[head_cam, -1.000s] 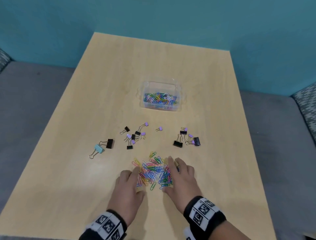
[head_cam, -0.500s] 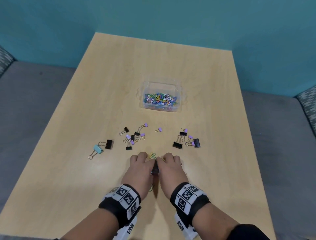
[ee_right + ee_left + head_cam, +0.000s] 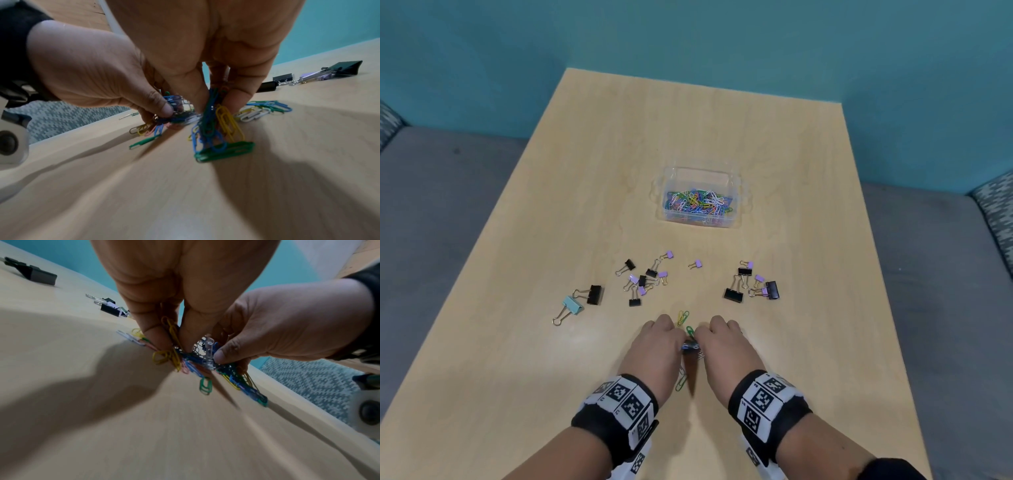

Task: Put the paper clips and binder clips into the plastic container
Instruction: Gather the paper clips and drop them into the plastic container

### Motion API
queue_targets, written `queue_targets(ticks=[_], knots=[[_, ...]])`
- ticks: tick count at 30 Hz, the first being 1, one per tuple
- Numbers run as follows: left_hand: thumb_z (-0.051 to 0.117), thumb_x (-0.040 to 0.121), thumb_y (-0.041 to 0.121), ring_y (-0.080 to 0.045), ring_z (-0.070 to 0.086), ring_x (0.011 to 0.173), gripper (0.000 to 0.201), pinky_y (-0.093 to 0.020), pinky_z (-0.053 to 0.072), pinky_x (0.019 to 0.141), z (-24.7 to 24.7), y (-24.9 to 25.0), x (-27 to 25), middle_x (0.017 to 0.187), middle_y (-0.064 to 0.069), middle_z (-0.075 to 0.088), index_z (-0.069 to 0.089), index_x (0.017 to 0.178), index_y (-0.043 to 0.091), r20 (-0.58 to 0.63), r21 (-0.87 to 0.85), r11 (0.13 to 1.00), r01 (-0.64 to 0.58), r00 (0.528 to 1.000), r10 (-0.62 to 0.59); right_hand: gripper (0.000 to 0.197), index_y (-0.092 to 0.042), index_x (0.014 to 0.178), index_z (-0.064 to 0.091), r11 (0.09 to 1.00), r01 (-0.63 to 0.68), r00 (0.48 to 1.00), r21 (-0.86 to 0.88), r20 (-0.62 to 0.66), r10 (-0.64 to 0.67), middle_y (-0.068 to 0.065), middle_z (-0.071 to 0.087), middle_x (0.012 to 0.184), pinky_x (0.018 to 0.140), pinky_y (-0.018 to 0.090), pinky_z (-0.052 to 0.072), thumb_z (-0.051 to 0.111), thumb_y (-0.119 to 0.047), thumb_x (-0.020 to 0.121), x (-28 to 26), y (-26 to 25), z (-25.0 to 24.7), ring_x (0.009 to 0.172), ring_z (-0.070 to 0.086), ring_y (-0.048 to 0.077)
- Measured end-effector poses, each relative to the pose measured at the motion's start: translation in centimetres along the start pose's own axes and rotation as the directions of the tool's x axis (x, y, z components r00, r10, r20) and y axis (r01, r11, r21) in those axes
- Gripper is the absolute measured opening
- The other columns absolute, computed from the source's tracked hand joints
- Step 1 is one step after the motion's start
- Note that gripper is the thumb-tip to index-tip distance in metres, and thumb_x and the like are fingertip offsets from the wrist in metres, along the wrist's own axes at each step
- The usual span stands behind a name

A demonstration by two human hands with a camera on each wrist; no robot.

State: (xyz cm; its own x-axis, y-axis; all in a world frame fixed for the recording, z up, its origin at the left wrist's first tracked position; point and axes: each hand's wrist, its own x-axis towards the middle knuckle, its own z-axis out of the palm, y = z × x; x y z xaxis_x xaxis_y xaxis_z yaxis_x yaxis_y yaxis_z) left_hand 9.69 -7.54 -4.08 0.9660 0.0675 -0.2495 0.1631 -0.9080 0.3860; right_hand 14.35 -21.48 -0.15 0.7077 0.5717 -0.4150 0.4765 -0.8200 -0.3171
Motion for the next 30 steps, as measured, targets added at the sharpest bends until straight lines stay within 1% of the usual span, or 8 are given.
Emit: queue_targets(ticks=[6, 10, 14, 18, 21, 23, 26, 30], knots=[[0.058, 0.081, 0.007, -0.017, 0.052, 0.068, 0.015, -0.032, 0.045, 0.058, -1.4, 0.0, 0.1, 0.08, 0.005, 0.049, 0.065, 0.078, 0.02, 0.052, -0.057, 0.998, 0.013, 0.999, -0.01, 0.032, -0.015, 0.097, 0.045, 0.999, 0.024, 1.0, 0.036, 0.005, -0.025, 0.008, 0.046, 0.106, 0.068, 0.031, 0.026, 0.043, 0.009, 0.077, 0.0, 0.1, -0.8, 0.085, 0.035, 0.022], [0.054, 0.088, 0.016, -0.015, 0.054, 0.072, 0.015, -0.03, 0.045, 0.065, -3.2, 0.4, 0.0, 0.084, 0.005, 0.053, 0.068, 0.087, 0.022, 0.088, -0.162, 0.987, 0.024, 0.996, -0.01, 0.025, -0.022, 0.088, 0.036, 0.996, 0.014, 0.999, 0.083, 0.036, -0.017, -0.001, 0.034, 0.09, 0.066, 0.031, 0.027, 0.046, 0.0, 0.086, 0.3, 0.5, -1.3, 0.08, 0.035, 0.021], [0.061, 0.085, 0.021, -0.011, 0.054, 0.073, 0.01, -0.022, 0.042, 0.065, -5.6, 0.5, 0.4, 0.08, 0.009, 0.054, 0.07, 0.085, 0.027, 0.137, -0.306, 0.95, 0.056, 0.99, -0.014, 0.013, -0.014, 0.096, 0.054, 0.983, 0.0, 0.998, 0.181, 0.066, -0.012, 0.0, 0.044, 0.09, 0.067, 0.033, 0.038, 0.044, -0.009, 0.09, 0.6, 0.9, -3.1, 0.082, 0.049, 0.025], [0.072, 0.078, 0.016, -0.014, 0.061, 0.061, 0.014, -0.031, 0.052, 0.06, -8.6, 0.3, 1.8, 0.063, 0.007, 0.061, 0.068, 0.068, 0.026, 0.218, -0.583, 0.791, 0.187, 0.974, -0.069, 0.015, -0.023, 0.075, 0.053, 0.914, -0.019, 0.999, 0.405, 0.048, 0.0, -0.003, 0.053, 0.077, 0.06, 0.03, 0.041, 0.055, -0.01, 0.084, 1.5, 1.3, -6.7, 0.066, 0.051, 0.015], [0.078, 0.075, 0.01, -0.017, 0.06, 0.052, 0.013, -0.026, 0.048, 0.052, -11.0, 0.2, 4.6, 0.055, 0.002, 0.061, 0.07, 0.067, 0.017, 0.233, -0.733, 0.63, 0.258, 0.965, -0.124, 0.017, -0.016, 0.073, 0.058, 0.779, -0.059, 0.998, 0.624, 0.007, 0.07, 0.0, 0.055, 0.062, 0.049, 0.027, 0.044, 0.059, 0.0, 0.079, 3.8, 2.2, -10.2, 0.051, 0.055, 0.015], [0.08, 0.072, 0.009, -0.016, 0.059, 0.051, 0.011, -0.027, 0.047, 0.055, -12.6, 0.0, 7.4, 0.059, -0.009, 0.062, 0.069, 0.069, 0.011, 0.208, -0.786, 0.556, 0.269, 0.963, -0.171, 0.019, -0.011, 0.073, 0.058, 0.691, -0.049, 0.994, 0.721, -0.034, 0.107, 0.002, 0.053, 0.061, 0.045, 0.022, 0.045, 0.06, 0.006, 0.08, 6.0, 2.9, -12.8, 0.047, 0.055, 0.015], [0.076, 0.075, 0.005, -0.019, 0.06, 0.053, 0.007, -0.046, 0.054, 0.067, -14.5, -0.6, 12.6, 0.063, -0.012, 0.063, 0.069, 0.075, 0.005, 0.079, -0.773, 0.605, 0.192, 0.975, -0.209, 0.027, -0.016, 0.069, 0.056, 0.718, -0.016, 0.977, 0.696, -0.142, 0.159, 0.002, 0.052, 0.06, 0.043, 0.019, 0.043, 0.061, 0.008, 0.079, 10.5, 3.9, -16.3, 0.046, 0.055, 0.013], [0.072, 0.077, 0.008, -0.024, 0.065, 0.061, 0.012, -0.04, 0.055, 0.068, -16.0, -0.9, 19.4, 0.064, -0.01, 0.066, 0.067, 0.068, 0.016, -0.096, -0.597, 0.796, 0.102, 0.976, -0.197, 0.024, -0.023, 0.065, 0.054, 0.895, -0.068, 0.954, 0.442, -0.235, 0.188, 0.002, 0.059, 0.07, 0.065, 0.041, 0.055, 0.061, -0.001, 0.073, 17.4, 5.4, -18.5, 0.071, 0.066, 0.033]])
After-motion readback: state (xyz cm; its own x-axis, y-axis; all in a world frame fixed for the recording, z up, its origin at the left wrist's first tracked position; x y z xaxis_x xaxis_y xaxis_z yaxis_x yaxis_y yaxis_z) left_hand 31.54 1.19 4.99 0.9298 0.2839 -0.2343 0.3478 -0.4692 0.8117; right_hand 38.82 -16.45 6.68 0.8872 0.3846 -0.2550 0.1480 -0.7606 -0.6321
